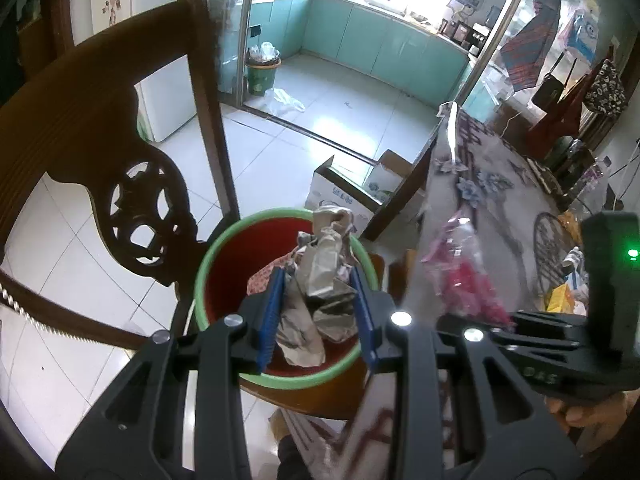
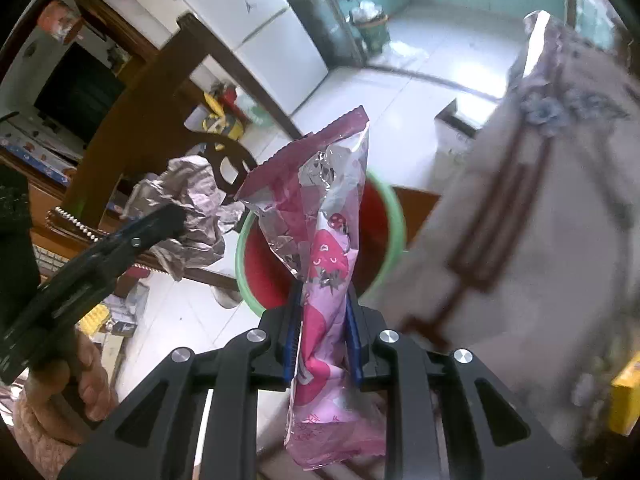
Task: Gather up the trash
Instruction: 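Drop the crumpled foil into the red bucket with the left tool while the right tool holds the pink wrapper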
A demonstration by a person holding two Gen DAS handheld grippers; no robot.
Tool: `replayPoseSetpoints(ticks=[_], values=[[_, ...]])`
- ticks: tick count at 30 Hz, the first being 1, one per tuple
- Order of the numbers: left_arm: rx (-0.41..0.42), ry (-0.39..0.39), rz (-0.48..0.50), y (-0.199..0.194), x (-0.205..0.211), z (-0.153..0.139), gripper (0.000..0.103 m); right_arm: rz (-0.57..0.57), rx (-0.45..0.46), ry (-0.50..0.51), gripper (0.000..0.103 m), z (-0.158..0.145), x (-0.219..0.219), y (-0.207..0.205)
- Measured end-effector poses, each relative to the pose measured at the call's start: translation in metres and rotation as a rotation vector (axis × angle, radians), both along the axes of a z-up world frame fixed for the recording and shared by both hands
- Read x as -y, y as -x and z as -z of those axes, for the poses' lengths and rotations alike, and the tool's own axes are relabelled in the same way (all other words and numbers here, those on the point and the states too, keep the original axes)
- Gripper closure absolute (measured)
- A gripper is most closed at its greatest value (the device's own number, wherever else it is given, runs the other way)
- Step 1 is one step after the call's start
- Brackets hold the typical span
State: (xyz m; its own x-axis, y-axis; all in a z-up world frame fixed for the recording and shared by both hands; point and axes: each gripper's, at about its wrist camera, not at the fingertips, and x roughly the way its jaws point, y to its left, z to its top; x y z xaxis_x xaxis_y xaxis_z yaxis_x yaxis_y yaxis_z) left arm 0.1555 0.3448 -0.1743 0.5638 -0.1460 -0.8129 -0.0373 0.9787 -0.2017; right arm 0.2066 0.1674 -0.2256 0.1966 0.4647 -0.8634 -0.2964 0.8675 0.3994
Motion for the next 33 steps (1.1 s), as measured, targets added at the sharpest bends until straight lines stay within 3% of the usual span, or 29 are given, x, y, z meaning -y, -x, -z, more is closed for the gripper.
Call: replayPoseSetpoints(ticks=[3, 5, 13, 18, 21, 23, 29, 33], values=[[-0.012, 0.016, 0.005, -0.009, -0.015, 0.007, 0.07, 0.039, -0.004, 0.008, 0.054, 0.007, -0.011, -0.013], [-0.019, 0.026, 0.014, -0.014, -0.02, 0.011, 0.07, 0.1, 0.004, 0.021, 0.027, 0.006, -0.011, -0.019], [-0.049, 0.066, 0.052, -0.034, -0.017, 0.03, 0.071, 0.096, 0.121, 0.116, 0.028, -0.029, 0.001, 0.012], [-0.058, 0.049, 0.059, -0.047, -0.008, 0.039, 0.068, 0.134, 0.149, 0.136, 0.028, -0.046, 0.025, 0.039], [-0.065, 0.018, 0.04, -0.05, -0.005, 0.046, 0.055, 0.17, 0.173, 0.144, 0.028, -0.058, 0.043, 0.054], [-0.07, -0.007, 0.023, -0.049, -0.003, 0.049, 0.04, 0.19, 0.183, 0.153, 0.028, -0.064, 0.054, 0.061], [-0.069, -0.028, 0.014, -0.044, 0.012, 0.044, 0.035, 0.289, 0.18, 0.139, 0.028, -0.075, 0.103, 0.082], [-0.035, -0.044, 0.057, -0.034, 0.048, 0.029, 0.032, 0.366, 0.183, 0.121, 0.028, -0.081, 0.144, 0.096]])
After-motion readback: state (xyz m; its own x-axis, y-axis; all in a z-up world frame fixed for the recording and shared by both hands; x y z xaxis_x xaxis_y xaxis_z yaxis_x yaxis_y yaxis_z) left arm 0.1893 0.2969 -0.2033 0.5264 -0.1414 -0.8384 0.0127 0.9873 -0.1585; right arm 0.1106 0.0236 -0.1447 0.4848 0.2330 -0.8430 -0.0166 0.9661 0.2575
